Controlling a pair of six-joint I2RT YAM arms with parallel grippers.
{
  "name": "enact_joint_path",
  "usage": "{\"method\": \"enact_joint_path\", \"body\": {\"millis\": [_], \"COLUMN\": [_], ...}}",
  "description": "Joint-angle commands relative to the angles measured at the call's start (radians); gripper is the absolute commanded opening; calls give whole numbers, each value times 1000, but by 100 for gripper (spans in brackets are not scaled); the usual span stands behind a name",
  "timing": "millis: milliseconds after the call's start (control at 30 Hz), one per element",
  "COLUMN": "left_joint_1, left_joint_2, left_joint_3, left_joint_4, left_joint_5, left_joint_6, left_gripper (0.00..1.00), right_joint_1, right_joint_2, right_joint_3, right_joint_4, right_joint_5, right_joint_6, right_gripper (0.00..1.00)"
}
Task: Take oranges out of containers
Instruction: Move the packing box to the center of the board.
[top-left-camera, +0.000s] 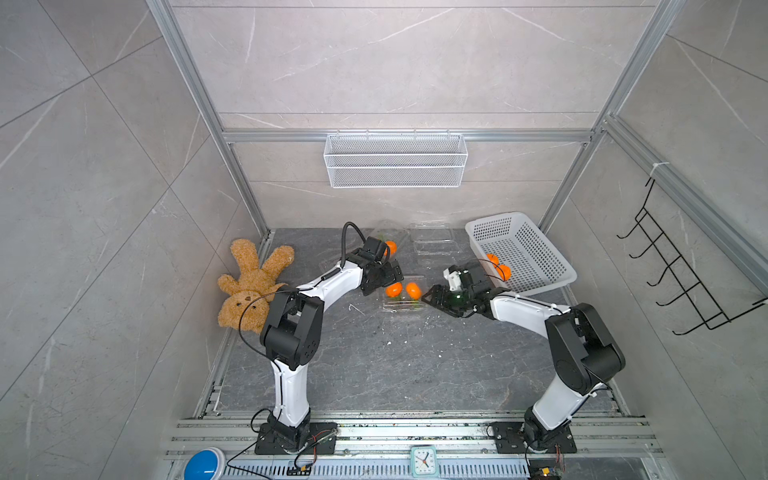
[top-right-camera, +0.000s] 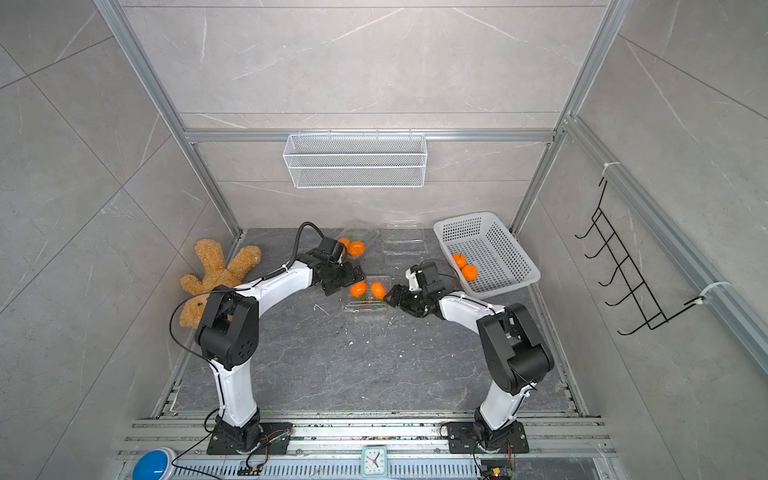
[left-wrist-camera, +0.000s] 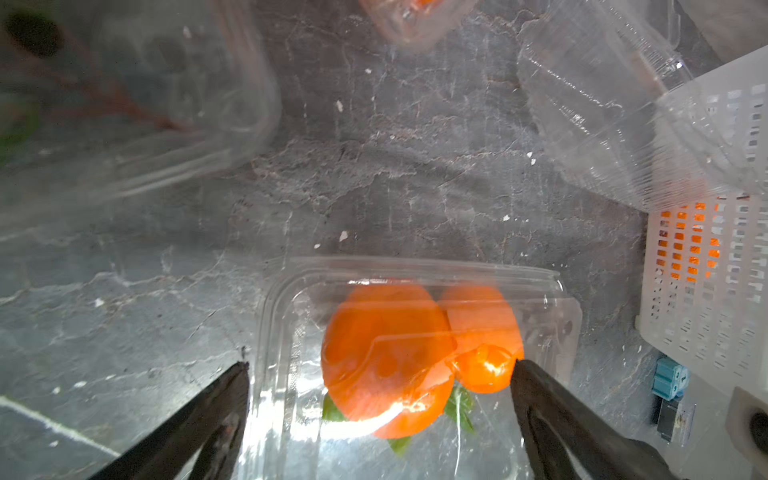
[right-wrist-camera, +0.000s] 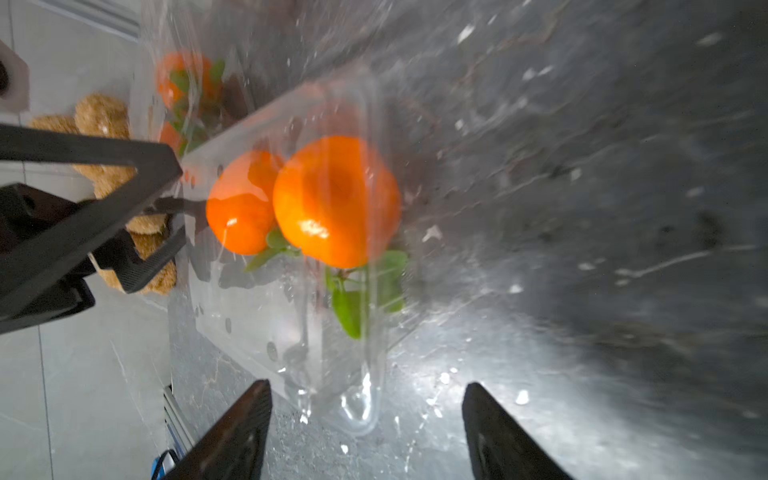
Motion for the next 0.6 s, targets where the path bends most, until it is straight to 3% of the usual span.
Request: {"method": "enact_joint_path", "body": {"millis": [0,267,567], "left_joint_1": [-6,-13,-46], "left_joint_2": [39,120,205], "left_joint_3": [66,194,319], "left_joint_4": [-15,-50,-77], "left_joint_5": [29,49,79], "left_joint_6": [6,15,24], "left_gripper": [100,100,100], "right_joint_1": [-54,-68,-67], "right_joint_2": [-9,151,92], "right_joint_3": [0,145,26], "right_joint_4": [50,85,178], "right_joint_5": [-66,-136,-163], "right_joint_6": [15,27,65], "right_gripper": [73,66,63]}}
